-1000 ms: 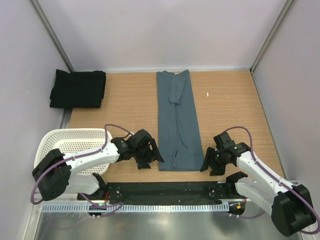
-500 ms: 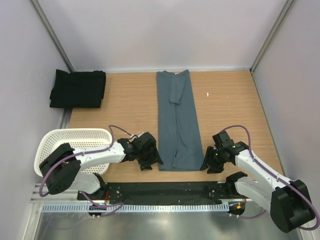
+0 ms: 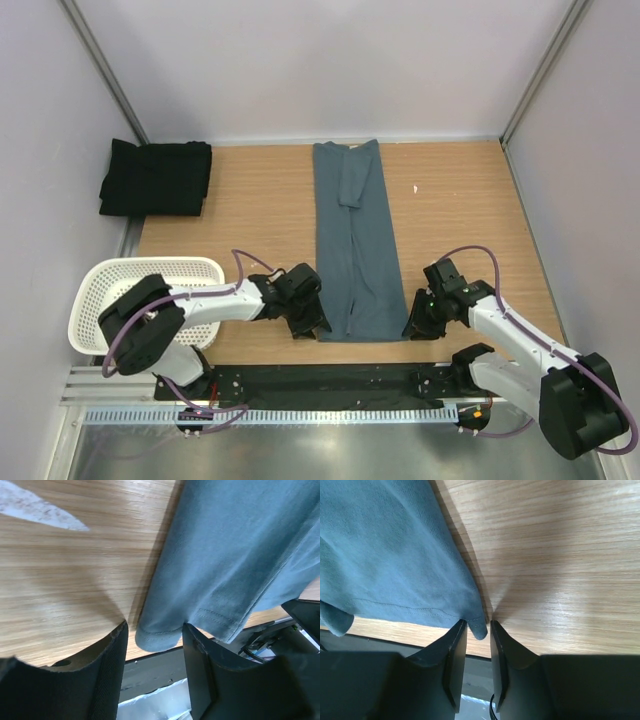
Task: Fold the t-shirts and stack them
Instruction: Fold the tshirt
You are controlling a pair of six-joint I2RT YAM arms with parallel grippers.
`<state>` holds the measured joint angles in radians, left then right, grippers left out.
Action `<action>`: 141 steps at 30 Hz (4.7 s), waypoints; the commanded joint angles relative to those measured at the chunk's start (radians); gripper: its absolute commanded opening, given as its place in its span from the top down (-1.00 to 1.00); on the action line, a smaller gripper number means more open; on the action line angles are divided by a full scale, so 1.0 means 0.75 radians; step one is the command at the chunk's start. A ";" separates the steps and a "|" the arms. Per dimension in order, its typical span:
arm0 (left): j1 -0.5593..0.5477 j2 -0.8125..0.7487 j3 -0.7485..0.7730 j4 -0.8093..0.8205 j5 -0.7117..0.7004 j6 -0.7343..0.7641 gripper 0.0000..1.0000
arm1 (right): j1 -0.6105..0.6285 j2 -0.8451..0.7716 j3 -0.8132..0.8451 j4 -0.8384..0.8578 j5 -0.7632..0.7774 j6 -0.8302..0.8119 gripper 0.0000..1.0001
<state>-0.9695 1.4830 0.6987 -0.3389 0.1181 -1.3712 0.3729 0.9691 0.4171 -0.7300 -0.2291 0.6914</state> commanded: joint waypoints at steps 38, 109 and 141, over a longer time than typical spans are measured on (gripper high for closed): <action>0.429 0.352 1.030 -0.403 -0.106 0.662 0.99 | -0.215 0.857 1.141 0.133 0.013 -0.224 0.98; 0.685 0.923 1.629 -0.350 0.043 0.877 0.99 | -0.338 1.489 1.777 0.176 0.009 -0.335 0.98; 0.704 1.001 1.743 -0.370 0.006 0.926 -0.38 | -0.338 1.620 1.965 0.106 0.044 -0.398 0.18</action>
<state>-0.4507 2.2562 1.9347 -0.6220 0.1238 -0.7052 0.1223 2.2120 1.8019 -0.6323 -0.2081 0.4217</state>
